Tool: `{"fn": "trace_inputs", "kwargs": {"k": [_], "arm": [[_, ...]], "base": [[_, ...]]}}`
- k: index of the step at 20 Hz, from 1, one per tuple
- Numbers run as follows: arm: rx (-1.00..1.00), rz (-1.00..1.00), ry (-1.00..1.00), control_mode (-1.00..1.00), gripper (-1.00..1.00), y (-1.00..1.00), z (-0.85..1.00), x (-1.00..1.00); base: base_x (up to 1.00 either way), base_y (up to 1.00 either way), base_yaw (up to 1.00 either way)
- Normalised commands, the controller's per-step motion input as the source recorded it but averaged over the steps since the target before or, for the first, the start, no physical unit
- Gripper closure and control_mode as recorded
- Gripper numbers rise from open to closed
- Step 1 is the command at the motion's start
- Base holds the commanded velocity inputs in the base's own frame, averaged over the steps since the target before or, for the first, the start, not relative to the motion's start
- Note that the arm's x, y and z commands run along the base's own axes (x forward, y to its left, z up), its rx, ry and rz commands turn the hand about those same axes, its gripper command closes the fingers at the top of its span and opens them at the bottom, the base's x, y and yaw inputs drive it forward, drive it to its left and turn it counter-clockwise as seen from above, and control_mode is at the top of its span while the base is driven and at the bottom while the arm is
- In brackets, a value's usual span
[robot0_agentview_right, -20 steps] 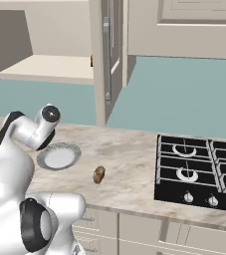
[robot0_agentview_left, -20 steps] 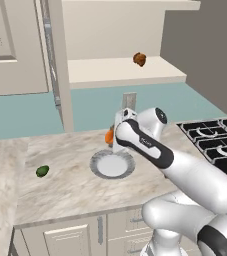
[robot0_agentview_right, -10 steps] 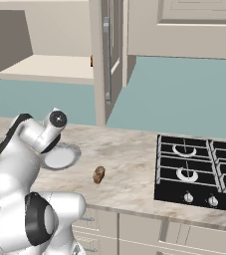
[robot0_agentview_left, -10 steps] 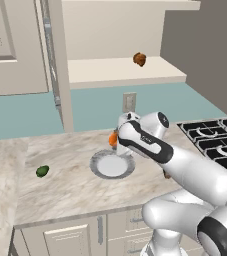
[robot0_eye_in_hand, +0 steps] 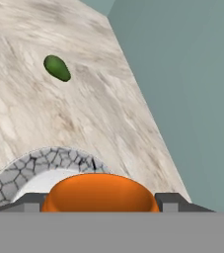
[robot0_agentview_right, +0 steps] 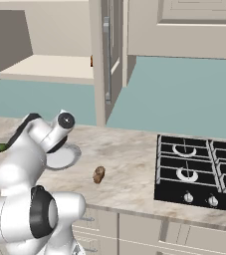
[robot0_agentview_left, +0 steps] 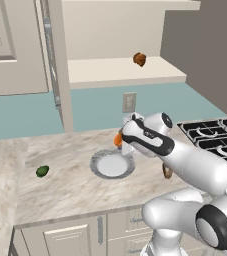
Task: Pick the avocado and bread from the counter and place them on the plate. Then pick the jam from the cabinet and place it next to the plate. Lastly close the cabinet door.
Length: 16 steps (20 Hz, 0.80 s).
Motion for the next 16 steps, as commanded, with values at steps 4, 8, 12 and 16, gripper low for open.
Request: {"fn": "trace_inputs", "kwargs": {"k": [4, 8, 12, 16], "arm": [[-0.02, 0.0, 0.0, -1.0, 1.0, -0.25, -0.13, 0.2], [-0.03, 0.0, 0.0, -1.0, 1.0, -0.28, -0.14, 0.1], [-0.05, 0.0, 0.0, -1.0, 1.0, -0.29, -0.2, 0.0], [-0.05, 0.0, 0.0, -1.0, 1.0, -0.28, -0.19, 0.05]], "base": [[0.0, 0.0, 0.0], [0.0, 0.0, 0.0], [0.0, 0.0, 0.0], [0.0, 0.0, 0.0]]}}
